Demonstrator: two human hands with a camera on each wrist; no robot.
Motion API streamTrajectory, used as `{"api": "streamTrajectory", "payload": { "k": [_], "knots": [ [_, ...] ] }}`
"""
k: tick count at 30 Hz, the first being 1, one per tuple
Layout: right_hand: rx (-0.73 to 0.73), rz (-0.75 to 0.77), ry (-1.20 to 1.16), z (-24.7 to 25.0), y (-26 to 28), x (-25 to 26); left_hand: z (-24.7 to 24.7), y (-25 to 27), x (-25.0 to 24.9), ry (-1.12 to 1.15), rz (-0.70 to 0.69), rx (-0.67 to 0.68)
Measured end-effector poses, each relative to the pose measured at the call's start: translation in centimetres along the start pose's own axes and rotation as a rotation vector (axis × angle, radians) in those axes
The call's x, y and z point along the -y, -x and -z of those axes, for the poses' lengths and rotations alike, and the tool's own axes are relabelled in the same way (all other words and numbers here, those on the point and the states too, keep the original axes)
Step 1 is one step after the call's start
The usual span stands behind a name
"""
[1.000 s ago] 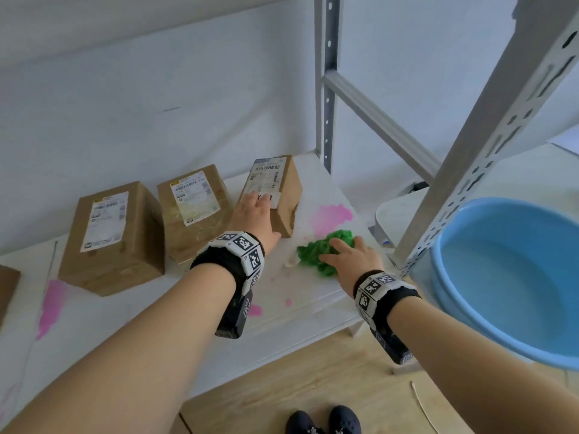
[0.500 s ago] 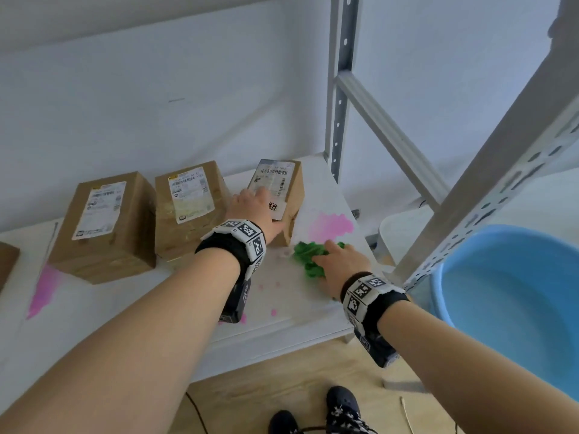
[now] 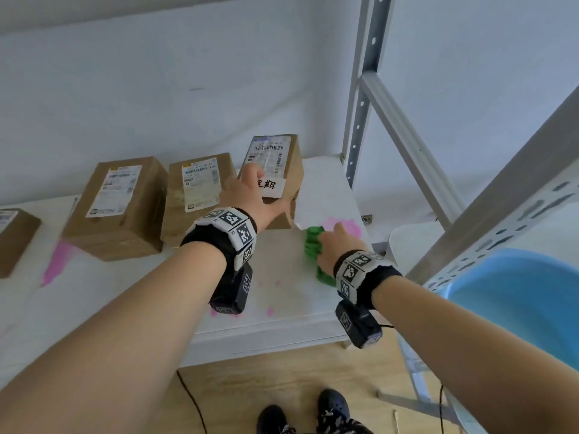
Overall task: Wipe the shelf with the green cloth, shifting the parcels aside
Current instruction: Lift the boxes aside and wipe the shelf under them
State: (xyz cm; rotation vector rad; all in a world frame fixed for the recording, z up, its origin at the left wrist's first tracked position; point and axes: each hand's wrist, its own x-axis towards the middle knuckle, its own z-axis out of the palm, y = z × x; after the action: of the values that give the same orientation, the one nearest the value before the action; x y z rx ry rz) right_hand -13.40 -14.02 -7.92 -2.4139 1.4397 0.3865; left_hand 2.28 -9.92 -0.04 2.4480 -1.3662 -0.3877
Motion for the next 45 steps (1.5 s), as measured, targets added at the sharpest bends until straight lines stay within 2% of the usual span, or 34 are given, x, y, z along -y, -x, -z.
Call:
{"api": "streamTrajectory", "payload": {
  "k": [2, 3, 5, 7, 10, 13, 15, 16, 19, 23, 26, 29, 33, 37, 39, 42, 45],
  "knots": [
    [-0.136, -0.097, -0.171, 1.4, -1.6, -0.1, 0.8, 0.2, 0.3, 0.044, 0.015, -0.017],
    [-0.159, -0.135, -0.248, 2.0, -2.4, 0.1, 1.2, 0.4, 0.5, 0.072, 0.029, -0.026],
    [-0.101, -0.178, -0.303, 2.5, -3.8, 0.8, 1.7, 0.6, 1.0, 0.149, 0.064, -0.053],
    [-0.005, -0.154, -0.27, 1.9, -5.2, 1.8, 2.2, 0.8, 1.2, 0.209, 0.08, -0.081],
    [0.051, 0.008, -0.063, 0.9, -5.8, 3.2, 2.5, 0.9, 1.3, 0.238, 0.106, -0.088],
    [0.044, 0.275, 0.202, 0.8, -4.7, 3.5, 2.5, 1.0, 1.0, 0.211, 0.107, -0.086],
    [0.034, 0.369, 0.213, 0.0, -3.6, 3.0, 2.3, 1.1, 0.7, 0.192, 0.117, -0.063],
    [0.036, 0.365, 0.178, -0.4, -3.1, 2.6, 2.1, 1.1, 0.4, 0.185, 0.124, -0.052],
    [-0.044, 0.224, 0.122, -0.7, -2.0, 1.1, 1.5, 1.3, -0.4, 0.153, 0.128, -0.029],
    [0.051, -0.051, 0.012, 1.0, -3.3, -1.6, 0.5, 2.0, -1.0, 0.093, 0.101, -0.014],
    [0.092, -0.142, -0.031, 1.5, -5.2, -2.9, 0.0, 2.5, -0.8, 0.049, 0.095, -0.012],
    [0.024, -0.182, -0.029, 0.1, -4.5, -1.4, -0.2, 2.8, -0.5, 0.017, 0.127, 0.012],
    [0.025, -0.092, 0.044, -2.1, 0.4, 1.4, -0.6, 2.5, -0.5, 0.052, 0.167, 0.015],
    [0.011, -0.068, 0.0, -1.6, 0.7, 0.2, -1.1, 2.0, -0.6, 0.088, 0.175, 0.019],
    [0.025, -0.106, -0.012, -0.8, -0.9, -1.2, -1.5, 2.0, -0.6, 0.097, 0.169, 0.026],
    [-0.007, -0.24, -0.052, 0.2, -3.7, -3.3, -1.9, 2.1, -0.2, 0.074, 0.162, 0.044],
    [-0.004, -0.32, -0.102, 0.6, -4.4, -3.3, -2.0, 2.3, 0.1, 0.065, 0.158, 0.046]
  ]
}}
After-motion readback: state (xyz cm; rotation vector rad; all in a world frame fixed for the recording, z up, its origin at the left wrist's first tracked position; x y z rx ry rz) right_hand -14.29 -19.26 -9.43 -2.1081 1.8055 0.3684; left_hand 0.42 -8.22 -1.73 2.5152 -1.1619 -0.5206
